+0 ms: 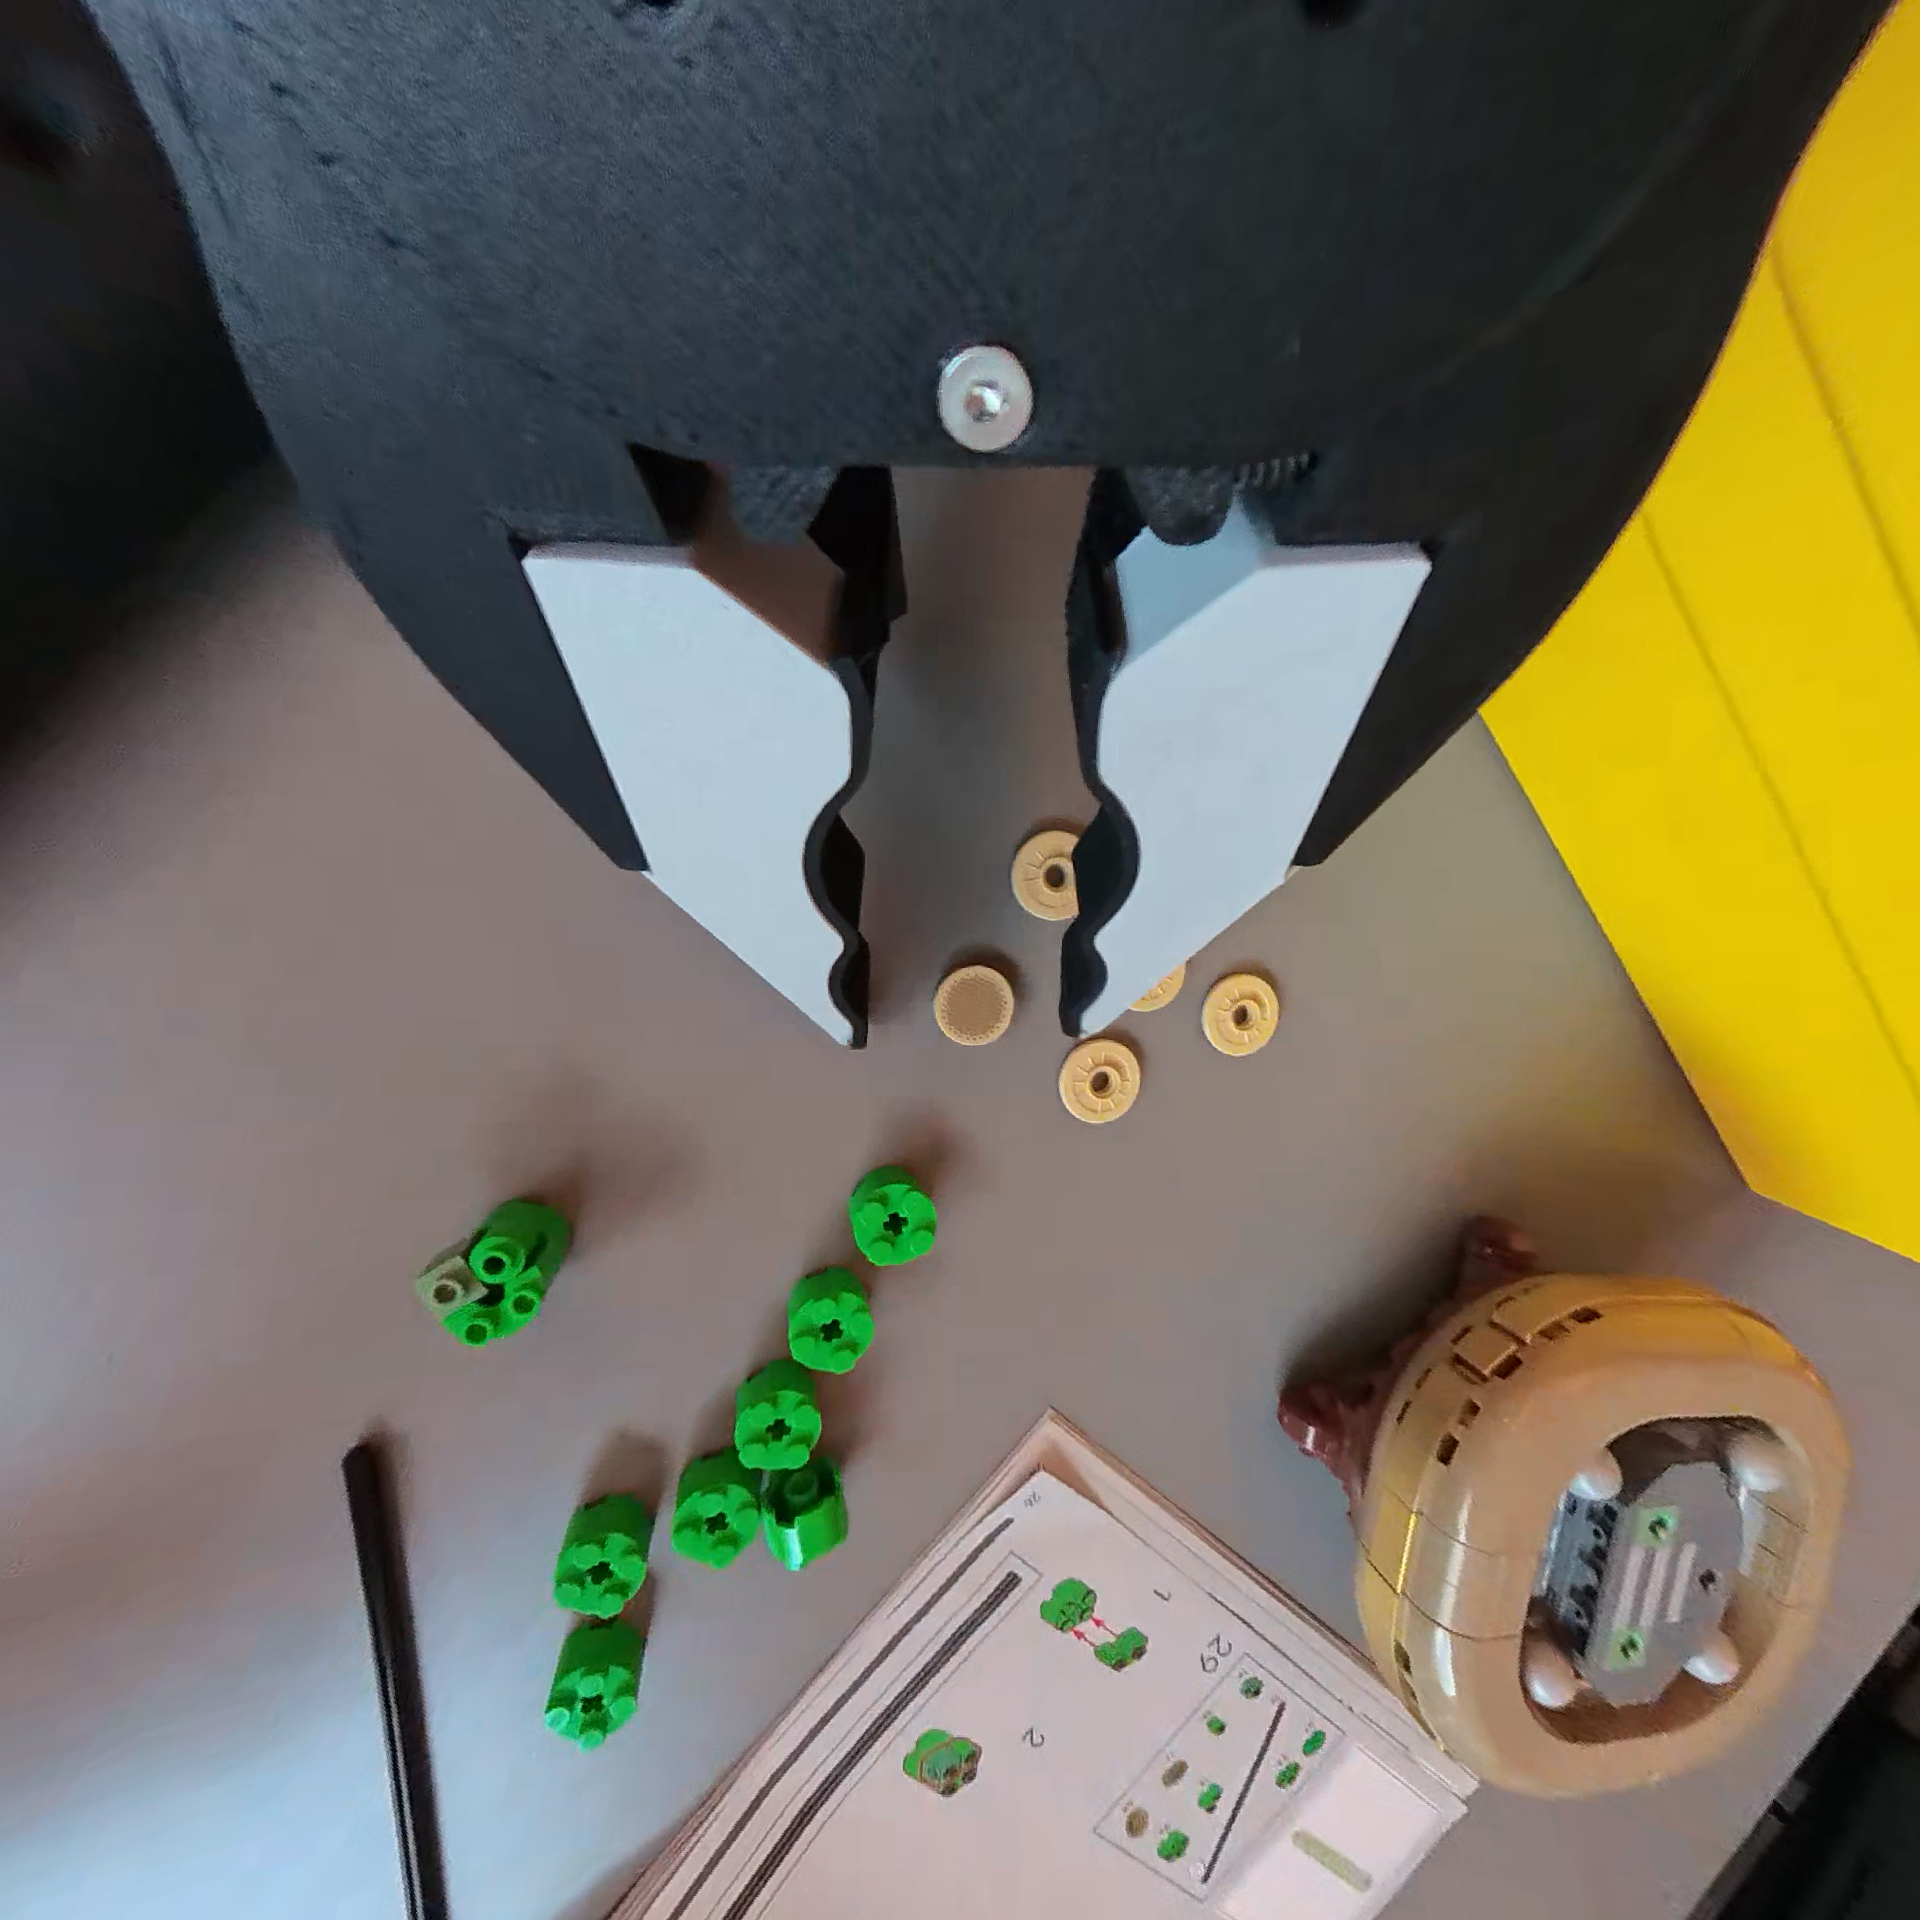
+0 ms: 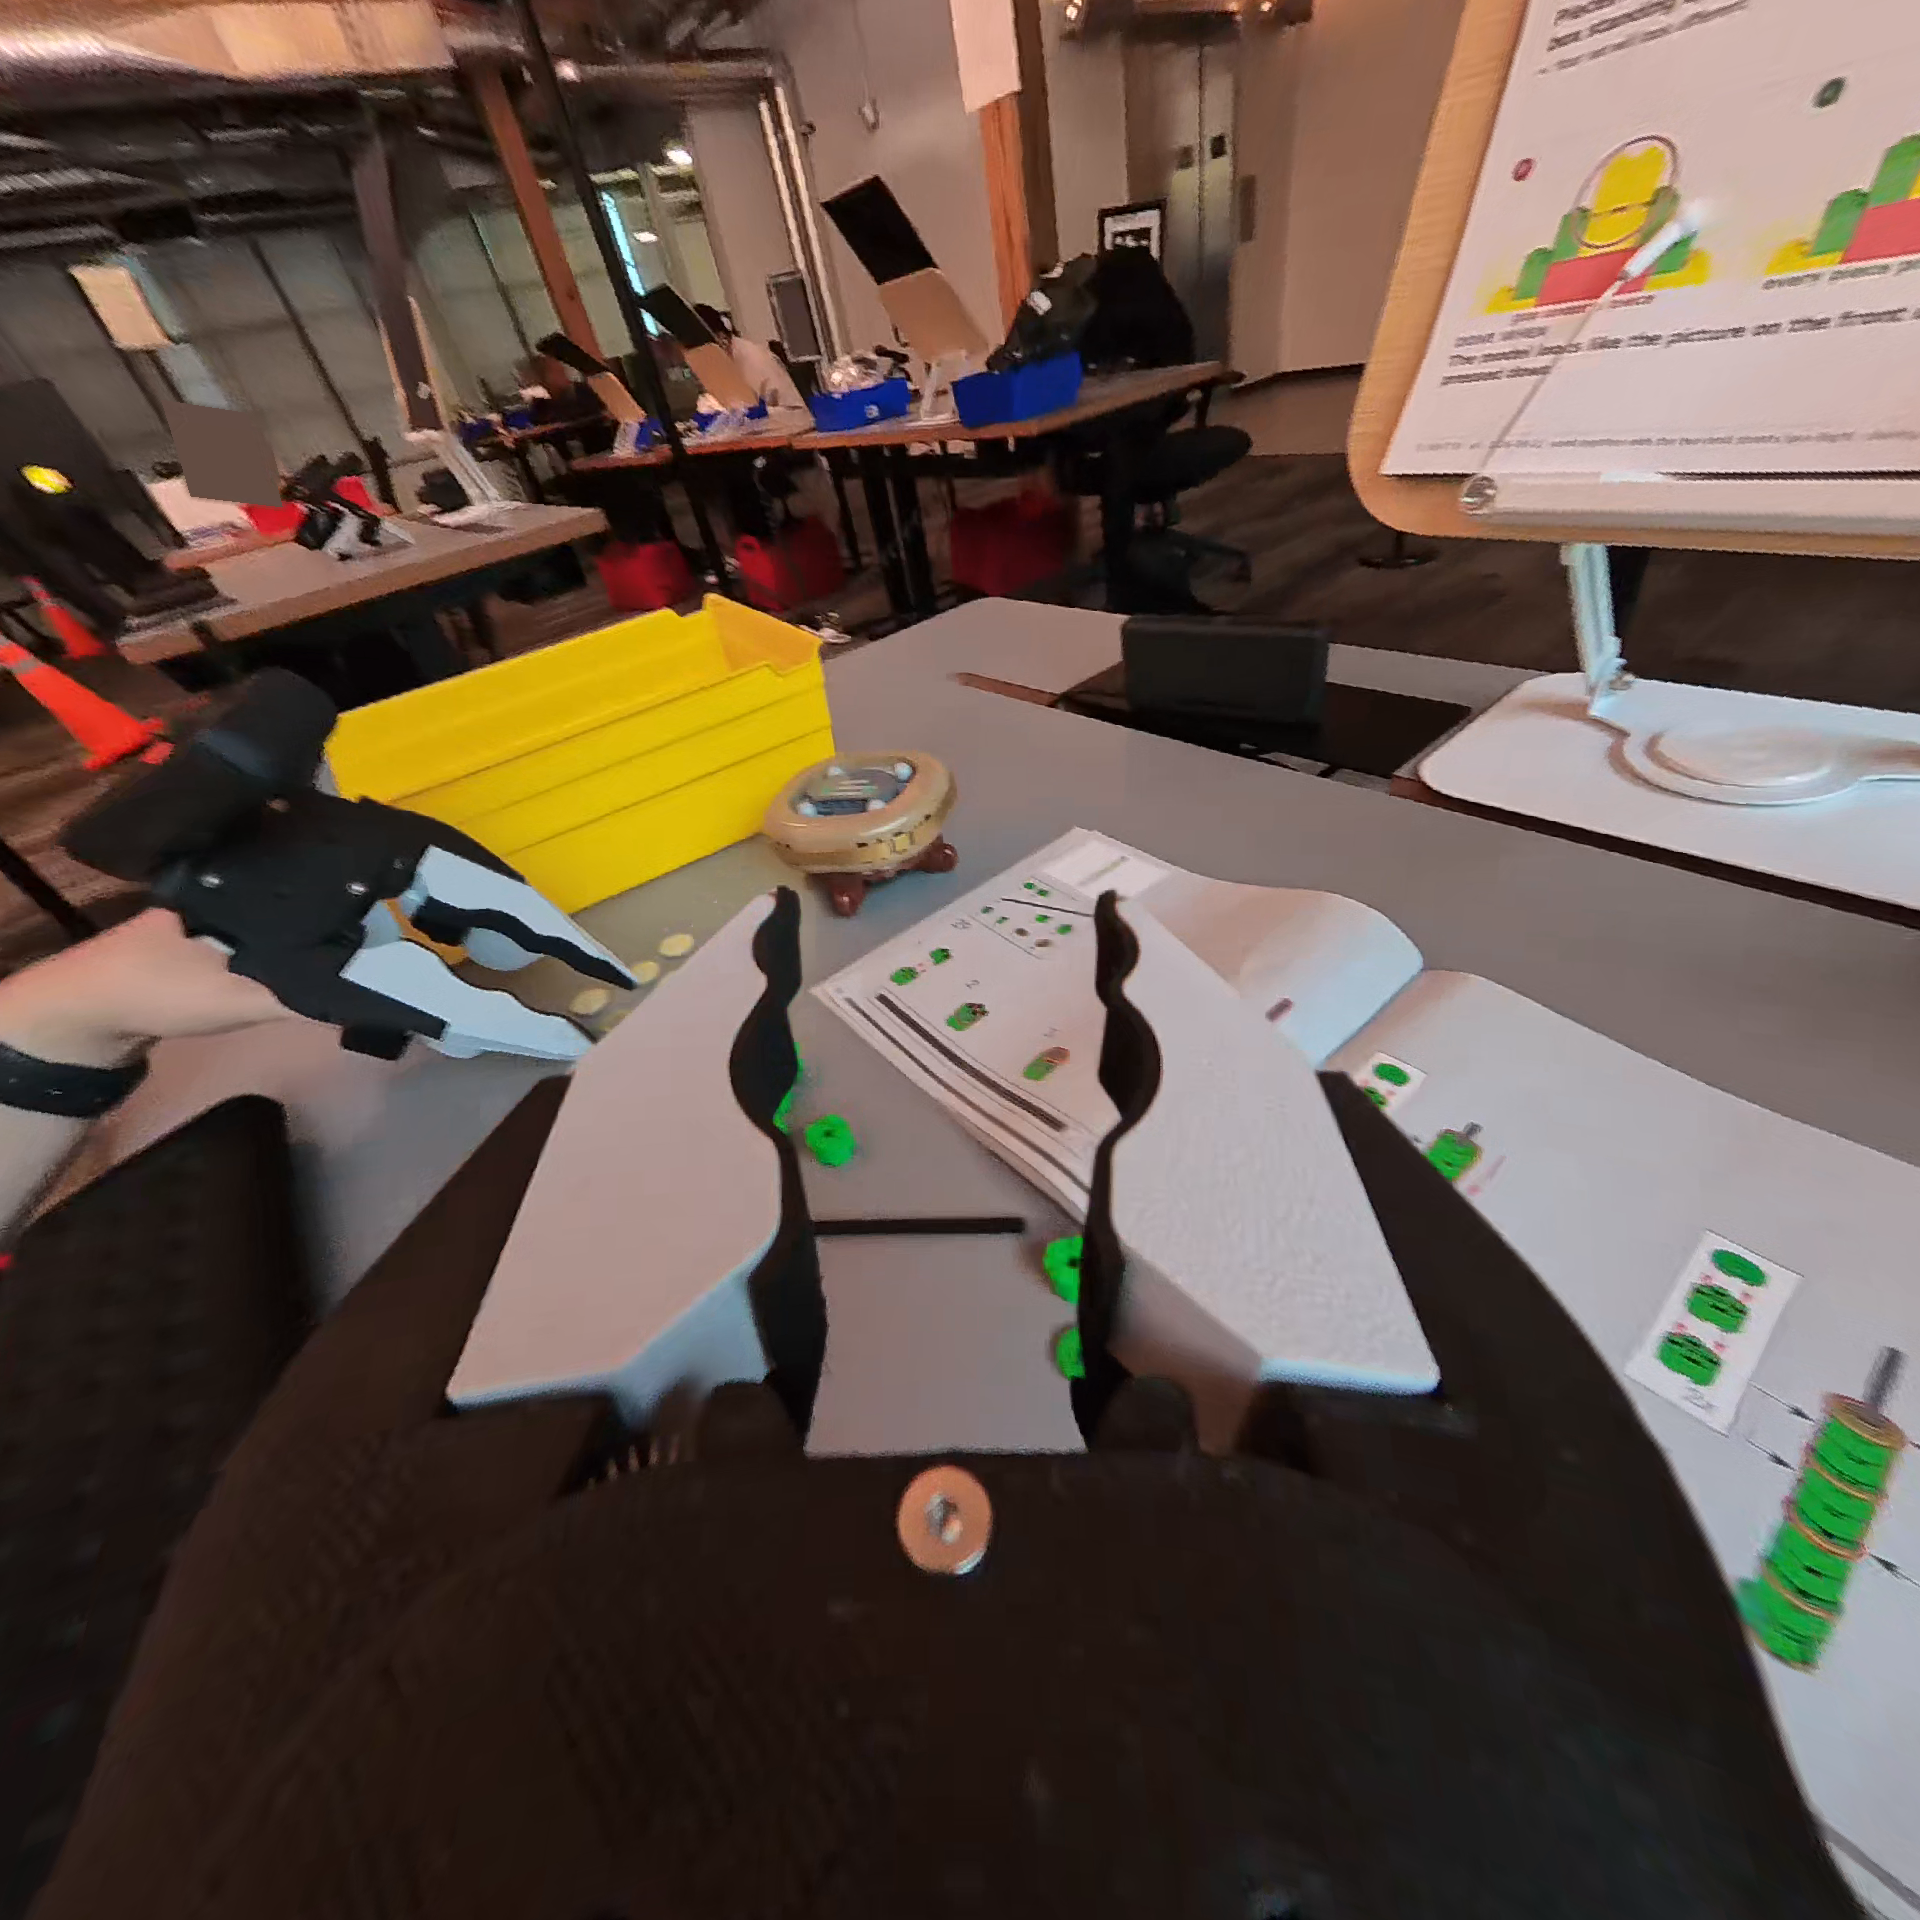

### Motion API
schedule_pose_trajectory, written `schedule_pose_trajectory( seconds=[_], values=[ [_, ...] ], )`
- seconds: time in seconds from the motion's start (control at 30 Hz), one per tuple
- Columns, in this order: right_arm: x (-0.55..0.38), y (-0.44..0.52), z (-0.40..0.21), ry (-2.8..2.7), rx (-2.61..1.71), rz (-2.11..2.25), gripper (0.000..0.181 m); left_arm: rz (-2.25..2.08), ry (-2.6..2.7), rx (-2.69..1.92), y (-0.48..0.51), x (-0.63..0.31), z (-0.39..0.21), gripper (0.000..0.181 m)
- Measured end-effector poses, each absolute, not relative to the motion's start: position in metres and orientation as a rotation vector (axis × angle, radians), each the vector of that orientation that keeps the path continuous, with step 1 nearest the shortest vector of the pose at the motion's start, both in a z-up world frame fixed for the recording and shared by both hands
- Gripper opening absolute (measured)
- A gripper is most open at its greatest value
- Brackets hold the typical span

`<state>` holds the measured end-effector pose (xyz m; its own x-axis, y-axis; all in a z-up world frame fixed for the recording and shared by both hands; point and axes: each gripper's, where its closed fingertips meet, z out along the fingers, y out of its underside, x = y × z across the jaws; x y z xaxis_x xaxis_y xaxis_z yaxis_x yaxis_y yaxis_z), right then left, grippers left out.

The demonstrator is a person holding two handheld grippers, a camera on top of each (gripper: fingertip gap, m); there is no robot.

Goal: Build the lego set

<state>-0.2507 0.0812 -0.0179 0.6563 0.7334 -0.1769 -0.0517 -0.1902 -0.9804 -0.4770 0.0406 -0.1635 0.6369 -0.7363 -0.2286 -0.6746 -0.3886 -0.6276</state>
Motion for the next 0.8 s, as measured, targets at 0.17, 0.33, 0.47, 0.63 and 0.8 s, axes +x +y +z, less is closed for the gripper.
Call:
schedule_pose_trajectory(
  seconds=[0.17, 0.33, 0.47, 0.63, 0.8],
  values=[
    [-0.251, 0.085, -0.025, -0.579, -1.635, 0.76, 0.056, -0.19, 1.133, -2.204, 0.039, -0.475, -0.166, 0.028],
    [-0.254, 0.085, -0.029, -0.595, -1.652, 0.763, 0.056, -0.22, 1.174, -2.223, 0.039, -0.473, -0.167, 0.026],
    [-0.245, 0.088, -0.02, -0.527, -1.634, 0.824, 0.056, -0.249, 1.199, -2.232, 0.038, -0.471, -0.167, 0.023],
    [-0.227, 0.095, -0.01, -0.4, -1.602, 0.934, 0.056, -0.312, 1.205, -2.248, 0.035, -0.468, -0.168, 0.013],
    [-0.227, 0.097, -0.012, -0.38, -1.611, 0.98, 0.056, -0.324, 1.198, -2.251, 0.035, -0.468, -0.169, 0.013]
  ],
)
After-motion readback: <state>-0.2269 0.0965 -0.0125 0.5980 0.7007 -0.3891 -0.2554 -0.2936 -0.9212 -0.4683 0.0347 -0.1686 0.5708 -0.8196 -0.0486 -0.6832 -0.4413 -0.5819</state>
